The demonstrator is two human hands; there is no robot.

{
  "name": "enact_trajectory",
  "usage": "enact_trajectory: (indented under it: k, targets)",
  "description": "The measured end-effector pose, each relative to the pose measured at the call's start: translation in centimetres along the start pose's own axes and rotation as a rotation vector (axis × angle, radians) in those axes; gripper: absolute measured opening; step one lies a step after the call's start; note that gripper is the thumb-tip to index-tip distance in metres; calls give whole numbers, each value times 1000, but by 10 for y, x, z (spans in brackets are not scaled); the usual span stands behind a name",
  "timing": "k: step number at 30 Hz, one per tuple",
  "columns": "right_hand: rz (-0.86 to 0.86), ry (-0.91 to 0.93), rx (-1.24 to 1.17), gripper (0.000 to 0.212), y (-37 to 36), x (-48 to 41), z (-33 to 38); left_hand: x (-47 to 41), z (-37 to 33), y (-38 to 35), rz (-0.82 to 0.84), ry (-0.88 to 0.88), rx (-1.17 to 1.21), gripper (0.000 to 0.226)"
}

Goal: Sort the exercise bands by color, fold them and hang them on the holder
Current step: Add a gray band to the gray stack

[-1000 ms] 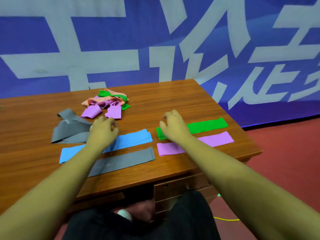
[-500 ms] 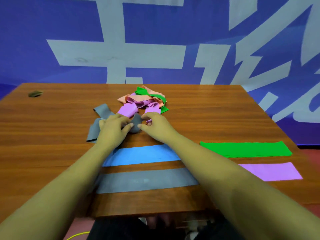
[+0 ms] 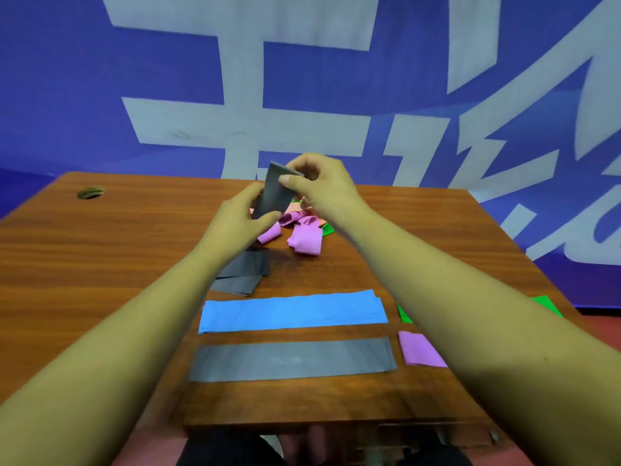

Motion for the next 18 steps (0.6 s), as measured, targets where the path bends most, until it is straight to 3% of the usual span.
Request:
enact_trajectory:
  k: [4, 7, 11, 14, 18]
  targets:
    - [-94, 72, 98, 3, 14, 9, 43, -3, -5, -5, -84, 62, 53, 15]
    - [-206, 94, 71, 2, 43, 24, 61, 2, 4, -6, -44, 92, 11, 8]
    - [-381, -21, -60, 3, 92, 42, 42, 13, 14, -1, 14, 149, -4, 12]
    - [-501, -145, -150, 15, 112, 60, 8, 13, 6, 10, 5, 112, -53, 6]
    - [-597, -294, -244, 8, 124, 85, -42, 14, -4, 20, 60, 90, 98, 5]
Point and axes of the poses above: each hand's wrist, its own x-axis away from the middle knuckle, its own y-axis out of the back of the hand, z = x × y, the point moved 5 cm from there along -x, towards the middle knuckle, and after that the axes turned 14 degrees about z, right-handed, at the moved point
